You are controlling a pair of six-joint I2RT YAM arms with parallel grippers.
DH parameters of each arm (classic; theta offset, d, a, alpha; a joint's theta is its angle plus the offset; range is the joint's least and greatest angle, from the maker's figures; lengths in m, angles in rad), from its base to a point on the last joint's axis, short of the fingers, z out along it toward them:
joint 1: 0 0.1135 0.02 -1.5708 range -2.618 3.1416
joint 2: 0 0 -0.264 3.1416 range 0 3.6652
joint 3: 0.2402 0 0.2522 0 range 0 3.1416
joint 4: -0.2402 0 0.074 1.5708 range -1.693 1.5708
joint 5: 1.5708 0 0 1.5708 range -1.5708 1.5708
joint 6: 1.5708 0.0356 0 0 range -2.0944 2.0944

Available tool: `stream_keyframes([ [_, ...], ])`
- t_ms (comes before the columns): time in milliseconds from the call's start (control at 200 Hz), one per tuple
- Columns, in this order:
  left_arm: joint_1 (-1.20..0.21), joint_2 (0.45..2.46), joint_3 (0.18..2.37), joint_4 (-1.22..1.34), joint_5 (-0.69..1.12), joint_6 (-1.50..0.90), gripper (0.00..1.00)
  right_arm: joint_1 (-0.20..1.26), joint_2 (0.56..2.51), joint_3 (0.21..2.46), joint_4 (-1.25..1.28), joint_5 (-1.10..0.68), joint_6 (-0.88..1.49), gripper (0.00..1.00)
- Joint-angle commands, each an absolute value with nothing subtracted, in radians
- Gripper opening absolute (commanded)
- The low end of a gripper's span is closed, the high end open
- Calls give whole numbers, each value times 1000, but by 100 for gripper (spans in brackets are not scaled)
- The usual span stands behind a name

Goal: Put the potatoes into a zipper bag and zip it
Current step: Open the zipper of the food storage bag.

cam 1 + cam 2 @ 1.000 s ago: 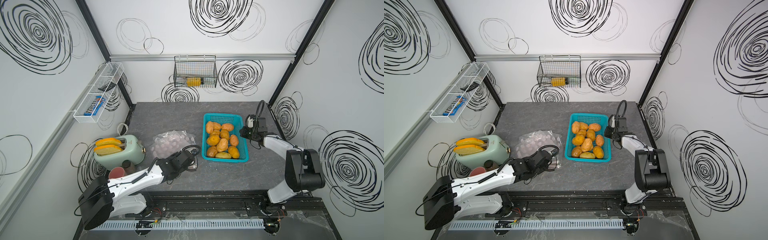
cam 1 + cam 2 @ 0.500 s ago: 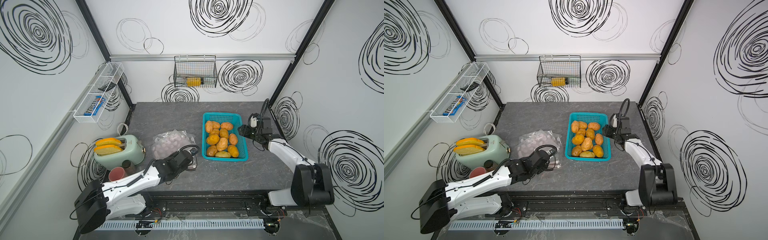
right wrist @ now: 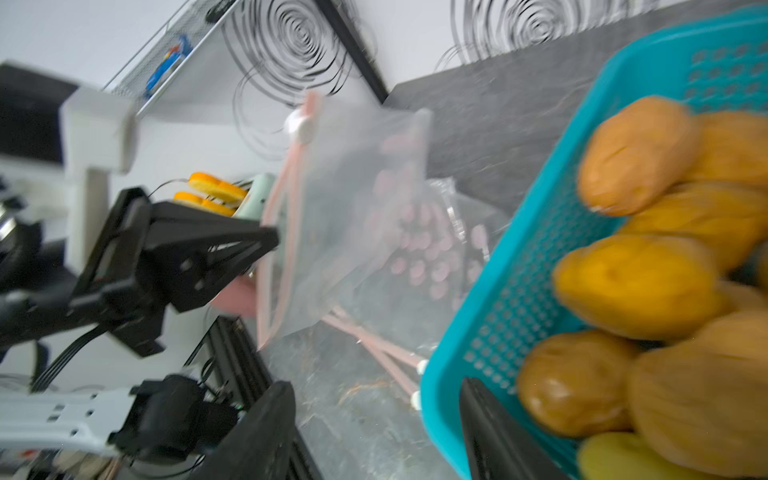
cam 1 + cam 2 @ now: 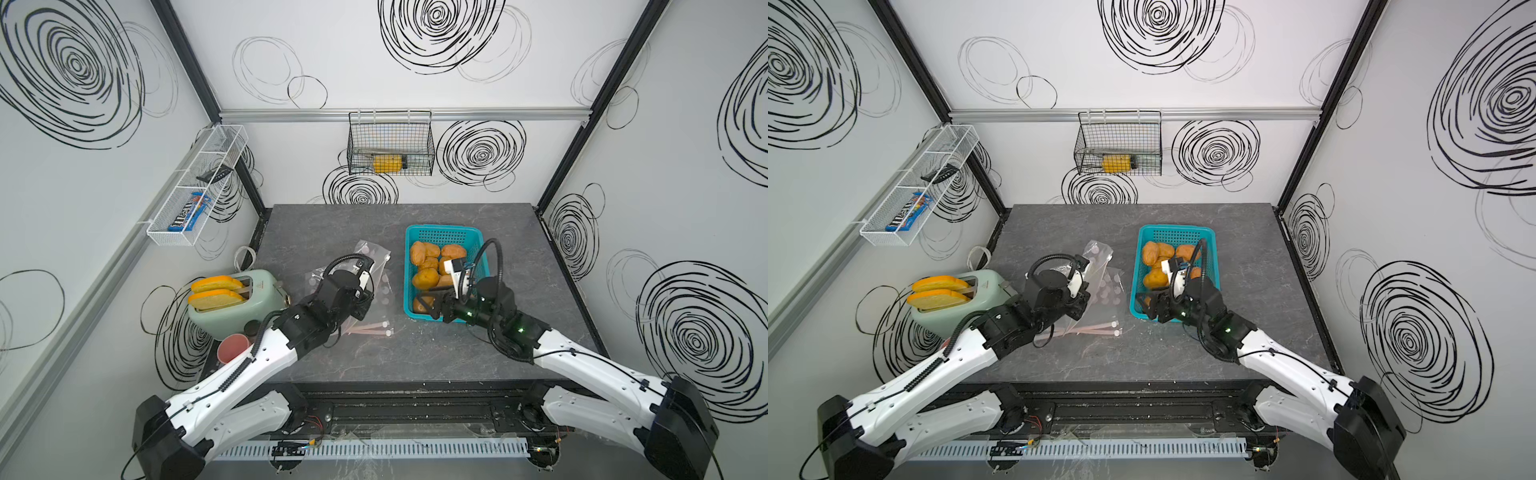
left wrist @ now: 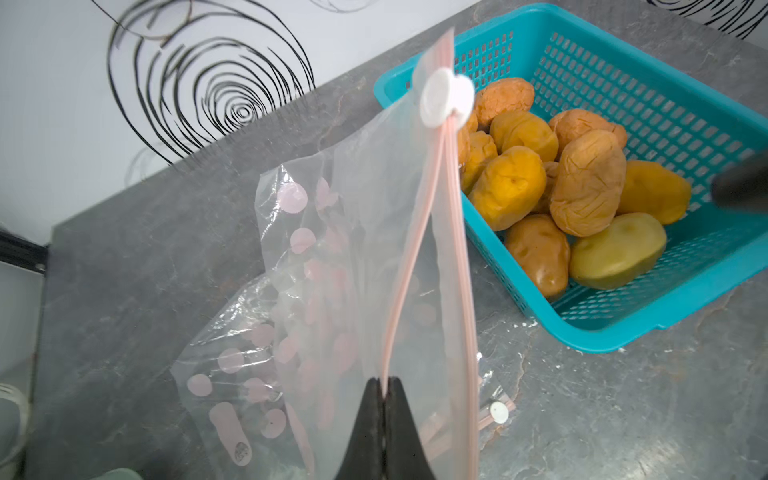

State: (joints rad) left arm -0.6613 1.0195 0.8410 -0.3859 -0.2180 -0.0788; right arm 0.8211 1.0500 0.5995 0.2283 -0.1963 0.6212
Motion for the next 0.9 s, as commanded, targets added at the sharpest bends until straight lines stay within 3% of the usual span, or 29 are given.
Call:
stream_keyframes([
  [0,-626,1074,898,-407,-72,-167,0,908,1109,627,350,-114,718,68],
  [360,-619,1050,871,-379,-47,-175,0,971,1410,821,372,-122,753,64],
  [505,-622,1026,870,-371,-60,-167,0,971,1496,907,309,-81,766,56],
  [575,-623,1005,857,-355,-63,-165,0,965,1521,924,305,-71,778,50],
  [751,-632,986,851,-357,-76,-156,0,952,1534,923,342,-71,802,12],
  [831,-637,979,853,-363,-87,-149,0,952,1518,923,353,-84,804,3],
  [846,-638,979,853,-364,-89,-149,2,952,1515,923,354,-83,804,2],
  [896,-640,976,853,-369,-87,-149,25,951,1501,923,365,-66,810,0],
])
